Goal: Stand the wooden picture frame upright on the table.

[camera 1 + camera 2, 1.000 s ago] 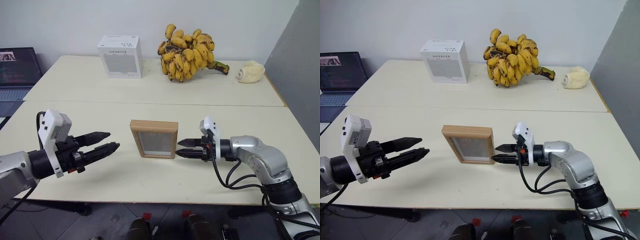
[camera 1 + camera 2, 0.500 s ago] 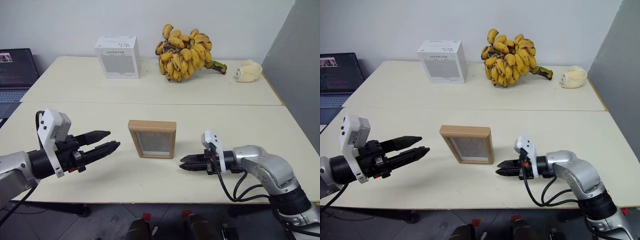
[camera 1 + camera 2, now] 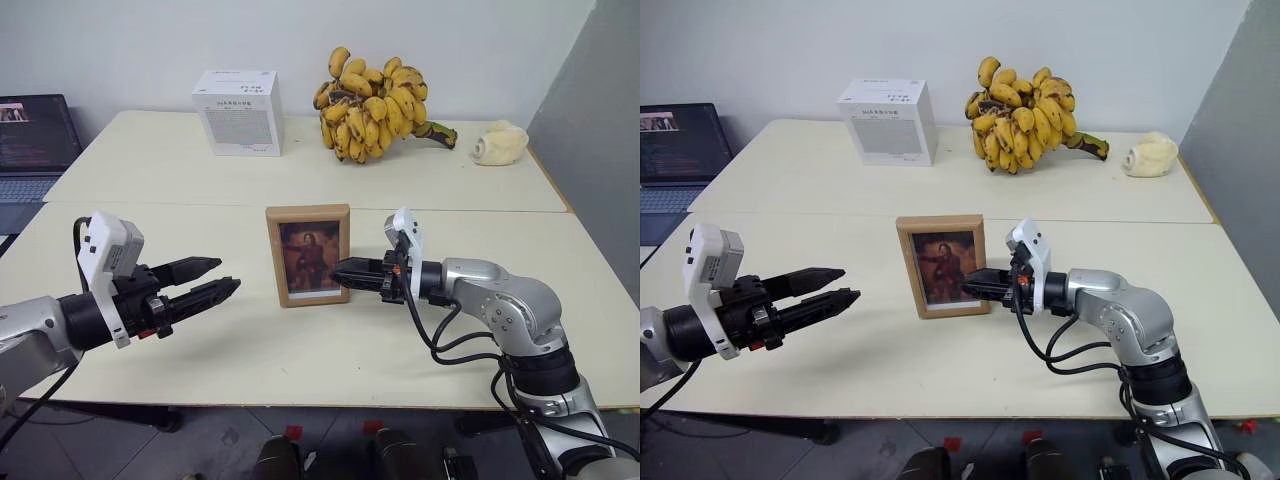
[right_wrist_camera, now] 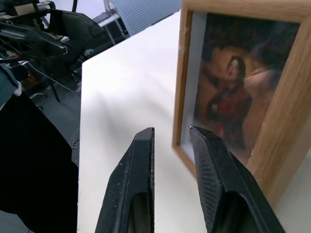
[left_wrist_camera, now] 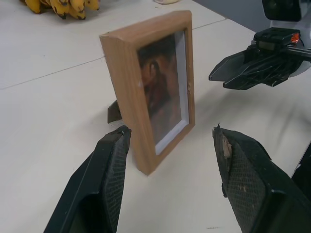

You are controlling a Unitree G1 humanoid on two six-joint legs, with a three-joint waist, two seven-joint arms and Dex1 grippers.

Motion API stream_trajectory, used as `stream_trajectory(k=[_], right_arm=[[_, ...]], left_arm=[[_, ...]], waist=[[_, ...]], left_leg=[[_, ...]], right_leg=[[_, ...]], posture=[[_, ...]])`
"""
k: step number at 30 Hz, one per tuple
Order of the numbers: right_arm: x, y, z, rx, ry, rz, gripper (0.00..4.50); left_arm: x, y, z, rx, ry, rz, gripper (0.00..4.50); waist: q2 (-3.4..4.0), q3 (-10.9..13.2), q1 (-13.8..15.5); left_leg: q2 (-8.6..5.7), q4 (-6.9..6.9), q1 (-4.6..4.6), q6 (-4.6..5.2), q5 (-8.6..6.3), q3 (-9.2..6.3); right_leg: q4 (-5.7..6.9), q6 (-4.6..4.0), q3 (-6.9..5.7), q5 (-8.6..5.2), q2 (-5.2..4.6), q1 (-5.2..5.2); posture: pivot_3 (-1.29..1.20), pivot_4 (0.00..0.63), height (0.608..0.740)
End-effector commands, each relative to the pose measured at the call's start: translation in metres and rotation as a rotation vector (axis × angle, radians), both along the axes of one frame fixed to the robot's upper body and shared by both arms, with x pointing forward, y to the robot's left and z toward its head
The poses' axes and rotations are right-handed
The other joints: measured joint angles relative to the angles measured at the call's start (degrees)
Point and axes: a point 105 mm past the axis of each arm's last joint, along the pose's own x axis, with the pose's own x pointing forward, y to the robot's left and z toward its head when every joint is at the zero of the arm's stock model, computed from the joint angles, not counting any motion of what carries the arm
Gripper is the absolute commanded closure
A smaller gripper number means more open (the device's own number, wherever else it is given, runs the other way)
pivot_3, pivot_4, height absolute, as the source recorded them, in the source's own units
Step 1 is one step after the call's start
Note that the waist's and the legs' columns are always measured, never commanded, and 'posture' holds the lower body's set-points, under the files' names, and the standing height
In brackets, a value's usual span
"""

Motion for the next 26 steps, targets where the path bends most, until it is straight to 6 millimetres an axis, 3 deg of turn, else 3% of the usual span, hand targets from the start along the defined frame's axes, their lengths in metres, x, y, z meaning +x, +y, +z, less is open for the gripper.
stream_trajectory(k=[1, 5, 8, 11, 14, 17, 21, 26], right_arm=[[-0.001, -0.001, 0.012, 0.016, -0.049, 0.014, 3.32], [0.000, -0.004, 0.009, 0.004, -0.049, 0.007, 3.32], [-0.002, -0.017, -0.005, -0.074, -0.062, 0.004, 3.32], [-0.016, -0.046, -0.024, -0.245, -0.135, 0.062, 3.32], [-0.022, -0.068, -0.029, -0.369, -0.191, 0.099, 3.32], [-0.025, -0.083, -0.014, -0.440, -0.277, 0.129, 3.32], [-0.024, -0.082, 0.007, -0.423, -0.334, 0.122, 3.32], [-0.025, -0.073, 0.007, -0.381, -0.315, 0.104, 3.32]], left_arm=[[0.000, -0.001, 0.005, -0.004, -0.040, -0.010, 1.62], [0.001, -0.002, 0.006, -0.006, -0.049, -0.009, 1.62], [0.002, -0.003, 0.006, 0.011, -0.071, -0.001, 1.62], [0.001, -0.002, 0.008, 0.034, -0.089, -0.010, 1.62], [0.000, 0.000, 0.007, 0.059, -0.095, -0.025, 1.62], [-0.002, -0.001, 0.007, 0.080, -0.104, -0.045, 1.62], [-0.001, -0.003, 0.003, 0.083, -0.105, -0.042, 1.62], [0.006, -0.002, -0.008, 0.126, -0.092, 0.001, 1.62]], waist=[[0.00, 0.00, 0.00], [0.00, 0.00, 0.00], [0.00, 0.00, 0.17], [0.00, 0.00, 0.48], [0.11, 0.07, 0.62], [0.12, 0.08, 0.23], [0.12, 0.09, -0.02], [0.08, 0.08, 0.08]], left_leg=[[0.00, 0.00, 0.00, 0.00, 0.00, 0.00], [-0.01, 0.00, 0.00, 0.00, 0.00, 0.00], [-0.01, 0.00, 0.00, 0.00, 0.00, 0.00], [-0.05, -0.01, -0.05, 0.00, 0.00, 0.00], [-0.09, -0.01, -0.16, 0.00, -0.01, 0.03], [-0.04, -0.02, -0.17, 0.00, -0.01, 0.07], [-0.04, -0.02, -0.15, 0.01, -0.01, 0.08], [-0.05, 0.02, -0.16, 0.01, -0.01, 0.05]], right_leg=[[0.00, 0.00, 0.00, 0.00, 0.00, 0.00], [0.00, 0.00, 0.01, 0.00, 0.00, 0.00], [0.00, 0.00, 0.00, 0.00, 0.00, 0.00], [-0.15, 0.02, -0.01, 0.01, -0.06, 0.02], [-0.28, 0.06, -0.01, 0.03, -0.13, -0.01], [-0.38, 0.12, -0.02, 0.07, -0.13, -0.02], [-0.39, 0.16, 0.00, 0.10, -0.13, 0.01], [-0.48, 0.23, -0.01, 0.14, -0.14, 0.08]], posture=[[0.00, 0.150, 0.740], [0.00, 0.150, 0.740], [0.00, 0.150, 0.740], [0.00, 0.150, 0.740], [0.00, 0.150, 0.740], [0.00, 0.150, 0.740], [0.00, 0.150, 0.740], [0.00, 0.150, 0.740]])
